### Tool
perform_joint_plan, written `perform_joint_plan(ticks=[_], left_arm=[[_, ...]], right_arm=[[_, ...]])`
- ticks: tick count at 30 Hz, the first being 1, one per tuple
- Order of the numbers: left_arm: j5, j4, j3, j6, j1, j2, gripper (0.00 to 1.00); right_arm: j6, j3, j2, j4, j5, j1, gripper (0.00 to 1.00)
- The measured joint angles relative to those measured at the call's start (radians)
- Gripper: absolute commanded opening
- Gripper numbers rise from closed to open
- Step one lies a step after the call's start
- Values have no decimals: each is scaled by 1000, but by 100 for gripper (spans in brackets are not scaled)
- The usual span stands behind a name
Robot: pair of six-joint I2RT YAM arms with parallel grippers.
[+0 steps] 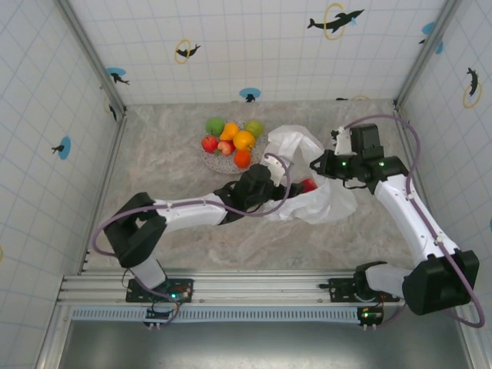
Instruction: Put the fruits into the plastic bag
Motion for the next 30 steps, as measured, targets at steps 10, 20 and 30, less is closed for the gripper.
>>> perform_joint_plan(ticks=[10,20,30], left_arm=[[133,-148,-102,-40,68,-262,85],[262,-316,-154,-76,235,-476,87],[187,-392,-115,-159,450,-315,89]], right_arm=[[-145,16,49,-80,225,64,0],[-160,16,49,-53,235,64,0],[-159,16,50,-18,231,65,0]])
